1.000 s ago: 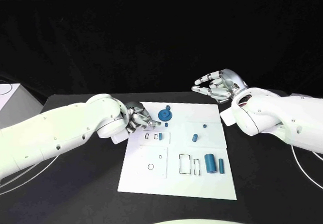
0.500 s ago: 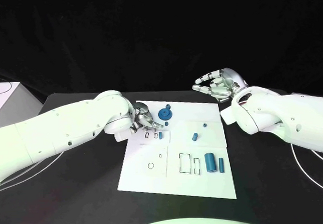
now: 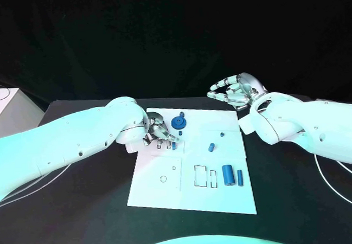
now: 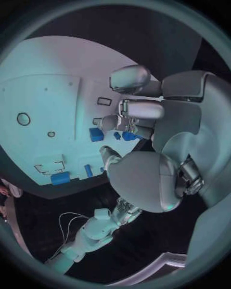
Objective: Assemble the parts on the task board
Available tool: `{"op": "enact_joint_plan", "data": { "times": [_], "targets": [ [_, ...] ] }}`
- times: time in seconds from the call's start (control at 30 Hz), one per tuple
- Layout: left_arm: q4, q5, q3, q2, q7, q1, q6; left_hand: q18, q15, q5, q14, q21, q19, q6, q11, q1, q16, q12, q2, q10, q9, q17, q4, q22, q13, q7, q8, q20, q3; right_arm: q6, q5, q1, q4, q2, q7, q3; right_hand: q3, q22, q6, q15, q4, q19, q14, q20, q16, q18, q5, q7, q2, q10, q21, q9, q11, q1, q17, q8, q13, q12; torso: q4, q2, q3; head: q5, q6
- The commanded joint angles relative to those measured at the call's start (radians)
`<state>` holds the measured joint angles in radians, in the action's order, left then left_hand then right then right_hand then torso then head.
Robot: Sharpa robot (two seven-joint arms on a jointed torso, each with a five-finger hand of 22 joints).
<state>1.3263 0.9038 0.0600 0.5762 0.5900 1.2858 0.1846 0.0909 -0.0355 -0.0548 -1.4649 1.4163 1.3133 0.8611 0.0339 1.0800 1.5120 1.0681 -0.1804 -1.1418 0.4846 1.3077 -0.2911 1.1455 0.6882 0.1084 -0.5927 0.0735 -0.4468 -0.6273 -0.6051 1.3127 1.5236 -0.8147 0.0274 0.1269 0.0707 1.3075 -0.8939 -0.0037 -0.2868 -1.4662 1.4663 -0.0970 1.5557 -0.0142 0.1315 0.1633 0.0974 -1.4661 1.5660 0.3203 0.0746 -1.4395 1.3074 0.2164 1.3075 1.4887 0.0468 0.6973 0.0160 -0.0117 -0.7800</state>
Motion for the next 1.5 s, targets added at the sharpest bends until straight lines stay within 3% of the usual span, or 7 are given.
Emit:
{"op": "enact_joint_plan", "data": {
  "times": [0.03,0.87,1.17,1.37,1.5],
  "targets": [
    [-0.006,-0.006,0.002,-0.006,0.003,0.002,0.040,-0.004,0.006,0.003,-0.049,-0.005,-0.002,-0.008,-0.001,-0.009,-0.006,-0.003,0.002,0.006,0.002,0.088,0.001,-0.001,0.000,-0.001,-0.003,0.002,0.004,0.019,-0.020,0.000,0.002,0.001,-0.002,0.000,0.006,0.258,0.006,0.008,0.000,-0.101,0.091,-0.010,-0.005,0.012,0.005,0.000,-0.001,-0.023,-0.003,-0.001,0.005,0.009,0.209,-0.003,0.189,-0.005,-0.0002,0.001,0.0002,0.001,-0.003],
    [-0.024,-0.033,0.008,-0.022,0.001,0.002,0.071,-0.002,0.006,0.002,-0.045,-0.009,-0.010,-0.007,-0.003,0.032,-0.009,-0.008,0.019,0.022,0.029,0.084,0.014,-0.009,-0.009,-0.003,-0.013,0.003,-0.001,0.025,-0.050,0.000,0.004,0.008,-0.012,0.002,0.008,0.257,0.007,0.009,0.000,-0.100,0.091,-0.011,-0.006,0.012,0.001,0.001,-0.003,-0.022,-0.003,-0.001,0.006,0.011,0.208,-0.002,0.188,-0.006,0.0008,-0.001,0.0002,0.000,-0.010],
    [-0.026,-0.039,0.008,-0.026,-0.004,0.002,0.059,-0.002,0.004,0.003,-0.044,-0.011,-0.013,-0.010,-0.005,0.076,-0.010,-0.010,0.050,0.027,0.050,0.083,0.026,-0.011,-0.010,-0.006,-0.018,0.001,-0.020,0.029,-0.051,-0.001,-0.003,0.011,-0.015,0.003,0.008,0.257,0.007,0.009,0.000,-0.100,0.091,-0.011,-0.006,0.012,0.001,0.001,-0.003,-0.022,-0.003,-0.001,0.006,0.011,0.208,-0.002,0.188,-0.006,-0.0006,0.000,0.0007,-0.001,-0.009],
    [-0.025,-0.054,0.008,-0.026,-0.012,0.002,0.045,-0.001,-0.004,0.002,-0.043,-0.012,-0.016,-0.014,-0.015,0.150,-0.013,-0.014,0.089,0.033,0.082,0.082,0.069,-0.012,-0.012,-0.016,-0.037,-0.004,-0.078,0.035,-0.051,-0.002,-0.008,0.013,-0.019,0.004,0.009,0.257,0.008,0.009,0.000,-0.100,0.091,-0.011,-0.006,0.012,0.000,0.001,-0.004,-0.023,-0.003,-0.001,0.006,0.011,0.207,-0.002,0.189,-0.005,-0.0010,0.001,0.0003,-0.001,-0.009],
    [-0.024,-0.069,0.008,-0.025,-0.021,0.002,0.029,-0.001,-0.009,0.003,-0.042,-0.012,-0.017,-0.025,-0.020,0.180,-0.014,-0.022,0.090,0.035,0.116,0.083,0.115,-0.011,-0.017,-0.021,-0.059,-0.009,-0.168,0.041,-0.052,-0.003,-0.010,0.014,-0.023,0.005,0.009,0.257,0.008,0.009,0.000,-0.100,0.091,-0.011,-0.006,0.012,0.000,0.001,-0.004,-0.023,-0.003,-0.001,0.006,0.011,0.207,-0.002,0.189,-0.005,-0.0002,0.001,0.0003,-0.002,-0.011]
  ]
}}
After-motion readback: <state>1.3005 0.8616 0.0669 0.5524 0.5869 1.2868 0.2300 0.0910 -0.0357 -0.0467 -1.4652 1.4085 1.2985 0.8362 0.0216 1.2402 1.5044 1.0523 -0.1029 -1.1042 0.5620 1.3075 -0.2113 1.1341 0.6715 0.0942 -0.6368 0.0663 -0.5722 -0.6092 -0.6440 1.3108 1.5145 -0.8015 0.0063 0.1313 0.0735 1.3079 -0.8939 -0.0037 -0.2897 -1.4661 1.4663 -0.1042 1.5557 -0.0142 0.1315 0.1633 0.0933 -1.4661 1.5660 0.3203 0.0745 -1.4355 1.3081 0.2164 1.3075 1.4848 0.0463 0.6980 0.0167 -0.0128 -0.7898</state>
